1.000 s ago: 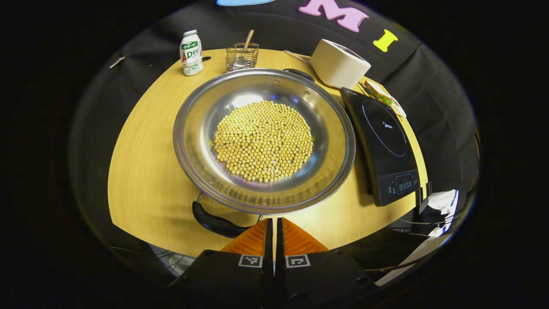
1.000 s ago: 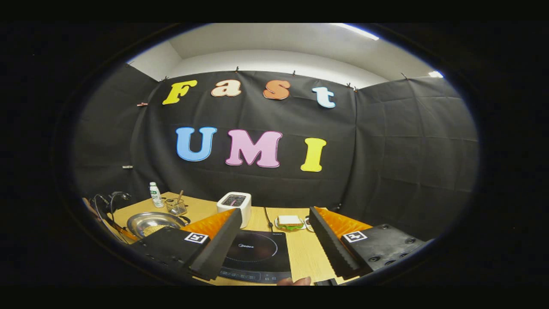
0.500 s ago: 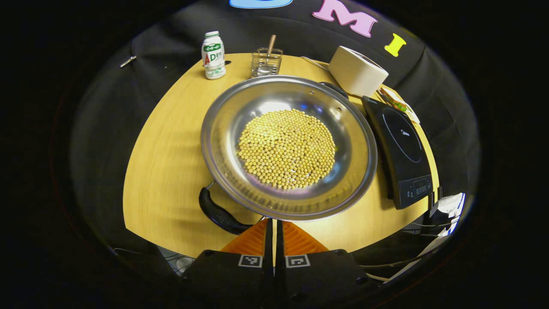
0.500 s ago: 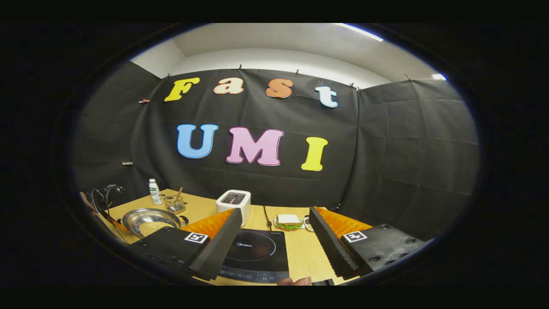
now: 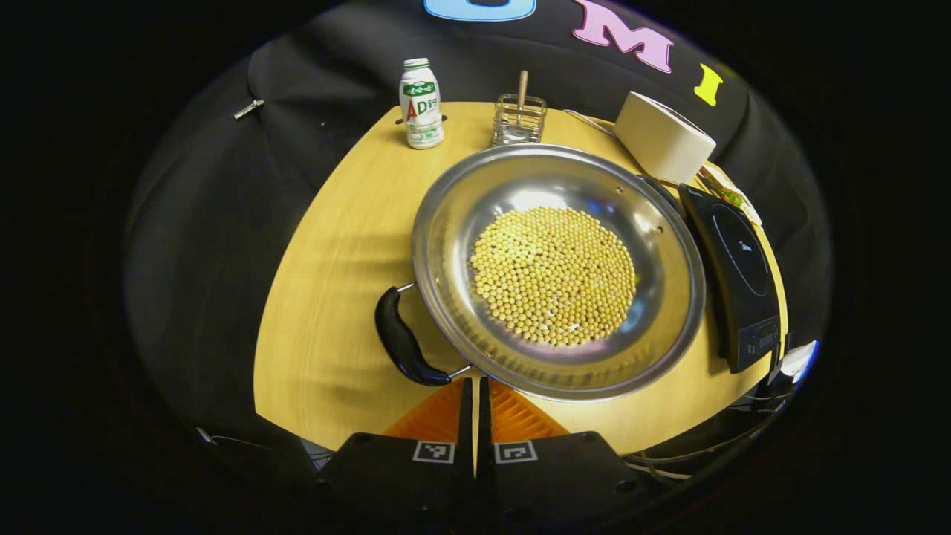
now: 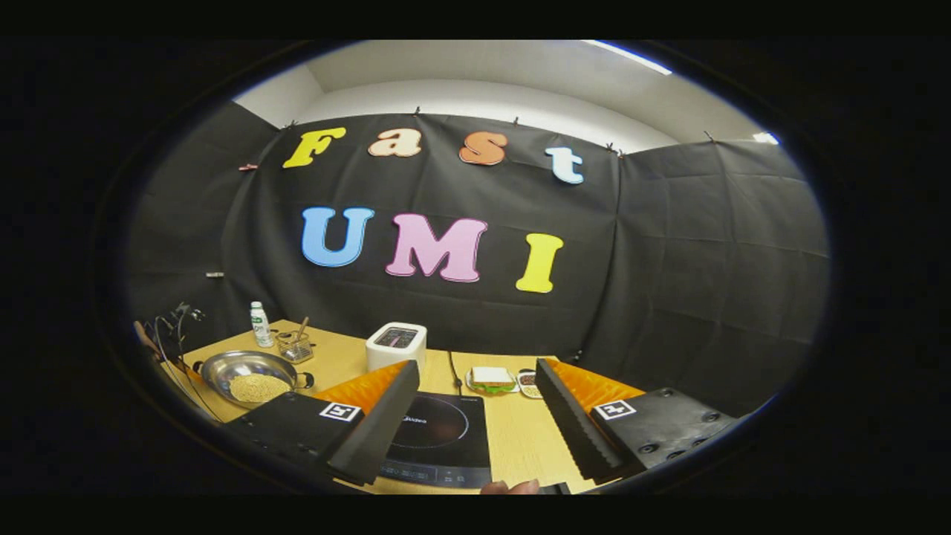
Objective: First push the handle of the pot to place it horizontally, then grasp the pot with both hands and set it on the induction cooktop.
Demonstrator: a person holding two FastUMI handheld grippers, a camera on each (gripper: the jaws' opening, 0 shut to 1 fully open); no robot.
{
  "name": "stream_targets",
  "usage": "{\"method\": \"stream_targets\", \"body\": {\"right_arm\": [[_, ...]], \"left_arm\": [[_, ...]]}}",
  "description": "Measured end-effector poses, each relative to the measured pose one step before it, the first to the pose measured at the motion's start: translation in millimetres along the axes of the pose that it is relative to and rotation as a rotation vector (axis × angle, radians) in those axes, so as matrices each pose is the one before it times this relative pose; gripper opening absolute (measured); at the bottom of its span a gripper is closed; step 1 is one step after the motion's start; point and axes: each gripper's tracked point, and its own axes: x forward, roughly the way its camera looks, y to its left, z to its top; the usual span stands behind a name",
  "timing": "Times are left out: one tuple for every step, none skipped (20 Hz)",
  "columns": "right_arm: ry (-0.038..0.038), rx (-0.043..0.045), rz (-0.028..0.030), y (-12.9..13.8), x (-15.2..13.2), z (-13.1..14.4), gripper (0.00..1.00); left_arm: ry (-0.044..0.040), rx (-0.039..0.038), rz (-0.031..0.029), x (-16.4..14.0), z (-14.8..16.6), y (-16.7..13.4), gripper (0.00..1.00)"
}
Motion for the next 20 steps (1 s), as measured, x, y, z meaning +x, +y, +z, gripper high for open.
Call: {"method": "stream_targets", "body": {"right_arm": [[0.00216, -0.00186, -0.0023, -0.1, 0.71, 0.05, 0.96], [0.00225, -0.0016, -0.00172, -0.32, -0.3, -0.32, 0.96], [0.00166, -0.00282, -0.00267, 0.21, 0.51, 0.31, 0.96], [0.00179, -0.0042, -0.00156, -0.33, -0.18, -0.34, 0.96], [0.00226, -0.00511, -0.00116, 0.35, -0.52, -1.61, 0.96], [0.00218, -0.00507, -0.00193, -0.41, 0.06, -0.04, 0.96], [0.00231, -0.00383, -0.00318, 0.04, -0.27, -0.76, 0.96], [0.00375, -0.00228, -0.00196, 0.38, -0.11, -0.67, 0.96], [0.00175, -0.00281, -0.00273, -0.09, -0.43, -0.76, 0.96], [0.00266, -0.00409, -0.00302, -0.46, 0.81, -1.26, 0.96], [0.00148, -0.00418, -0.00279, -0.18, -0.53, -0.46, 0.96], [0.00215, -0.00409, -0.0026, -0.1, 0.24, -0.41, 0.96], [0.00313, -0.00335, -0.00199, 0.2, -0.85, -1.01, 0.96], [0.00458, -0.00172, -0.00081, 0.65, -0.37, -1.04, 0.96], [0.00185, -0.00065, 0.00026, 0.67, 0.91, 0.82, 0.97], [0.00154, -0.00209, 0.00055, 0.15, 0.28, -0.52, 0.98], [0.0018, -0.00356, 0.00063, 0.3, 0.2, -0.07, 0.99], [0.00219, -0.00216, 0.00012, 0.36, -0.43, -0.9, 0.96], [0.00126, -0.00085, 0.00207, 1.31, 0.19, 0.15, 0.98], [0.00219, -0.00263, 0.00237, 1.13, 0.8, -0.67, 0.98]], "left_arm": [[-0.00555, -0.00681, 0.01377, 1.83, 4.12, 6.01, 0.05], [-0.00586, -0.01054, 0.01387, 1.66, 3.73, 5.57, 0.05], [-0.00613, -0.0113, 0.01041, 1.53, 3.43, 5.19, 0.05], [-0.00624, -0.01236, 0.01037, 2.77, 5.23, 4.65, 0.05], [-0.00457, -0.00754, 0.00729, 2.91, 2.92, 3.49, 0.05], [-0.00415, -0.0052, 0.00853, 2.51, 4.1, 3.64, 0.05], [-0.00282, -0.0031, 0.00843, 2.85, 2.41, 4.35, 0.05], [-0.00203, -0.00223, 0.00855, 3.74, 3.67, 3.58, 0.05], [-0.00397, -0.00111, 0.00895, 3.09, 3.97, 2.9, 0.05], [-0.00354, 0.00128, 0.00766, 2.87, 4.28, 2.73, 0.05], [-0.00295, 0.00389, 0.00708, 2.4, 4.51, 2.97, 0.05], [-0.00519, 0.00542, 0.008, 1.48, 3.1, 3.83, 0.05], [-0.00467, 0.0063, 0.00737, 3.53, 6.09, 3.09, 0.05], [-0.00642, 0.00639, 0.00665, 4.4, 6.03, 1.26, 0.05], [-0.00522, 0.00537, 0.00604, 3.5, 6.06, 1.72, 0.05], [-0.00546, 0.00446, 0.00784, 2.36, 4.4, 2.55, 0.05], [-0.00751, 0.00628, 0.00907, 3.25, 5.32, 1.92, 0.05], [-0.00797, 0.00669, 0.01019, 2.2, 4.04, 1.44, 0.05], [-0.00715, 0.01, 0.00844, 3.03, 4.92, 1.29, 0.05], [-0.00575, 0.01154, 0.00775, 2.12, 4.07, 0.63, 0.05]]}}
